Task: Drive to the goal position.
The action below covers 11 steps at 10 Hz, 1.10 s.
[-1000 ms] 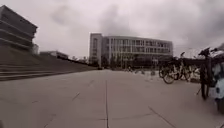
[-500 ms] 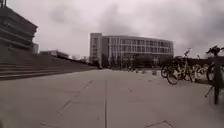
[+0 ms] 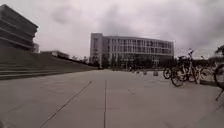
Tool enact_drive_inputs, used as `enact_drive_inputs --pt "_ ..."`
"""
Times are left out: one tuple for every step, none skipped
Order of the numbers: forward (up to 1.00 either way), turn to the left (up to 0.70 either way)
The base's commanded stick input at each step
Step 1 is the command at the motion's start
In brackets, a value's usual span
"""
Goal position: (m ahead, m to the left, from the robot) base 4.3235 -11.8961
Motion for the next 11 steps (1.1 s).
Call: enact_drive_inputs --pt "0.50 0.00" --pt "0.50 0.00" --pt "0.50 0.00" --pt "0.50 0.00" --pt "0.50 0.00" --pt "0.50 0.00" --pt "0.50 0.00" --pt "0.50 0.00" --pt "0.50 0.00" --pt "0.50 0.00" --pt "0.50 0.00"
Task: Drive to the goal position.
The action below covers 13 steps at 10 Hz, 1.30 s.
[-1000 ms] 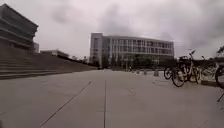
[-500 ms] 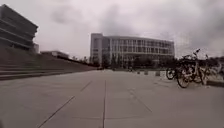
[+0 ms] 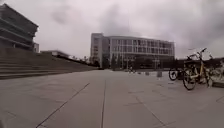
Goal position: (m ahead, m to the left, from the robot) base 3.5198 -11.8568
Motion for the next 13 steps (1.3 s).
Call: enact_drive_inputs --pt "0.50 0.00" --pt "0.50 0.00" --pt "0.50 0.00" --pt "0.50 0.00" --pt "0.50 0.00" --pt "0.50 0.00" --pt "0.50 0.00" --pt "0.50 0.00" --pt "0.50 0.00" --pt "0.50 0.00" --pt "0.50 0.00" --pt "0.50 0.00" --pt "0.50 0.00"
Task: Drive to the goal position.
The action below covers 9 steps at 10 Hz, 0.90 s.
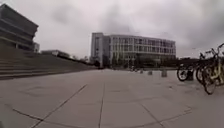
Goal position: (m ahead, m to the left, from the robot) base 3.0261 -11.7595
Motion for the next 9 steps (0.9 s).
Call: enact_drive_inputs --pt "0.50 0.00" --pt "0.50 0.00" --pt "0.50 0.00" --pt "0.50 0.00" --pt "0.50 0.00" --pt "0.50 0.00" --pt "0.50 0.00" --pt "0.50 0.00" --pt "0.50 0.00"
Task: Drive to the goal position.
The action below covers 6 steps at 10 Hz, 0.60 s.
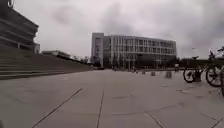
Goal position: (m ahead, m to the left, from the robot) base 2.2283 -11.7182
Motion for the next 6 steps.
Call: enact_drive_inputs --pt "0.50 0.00" --pt "0.50 0.00" --pt "0.50 0.00" --pt "0.50 0.00" --pt "0.50 0.00" --pt "0.50 0.00"
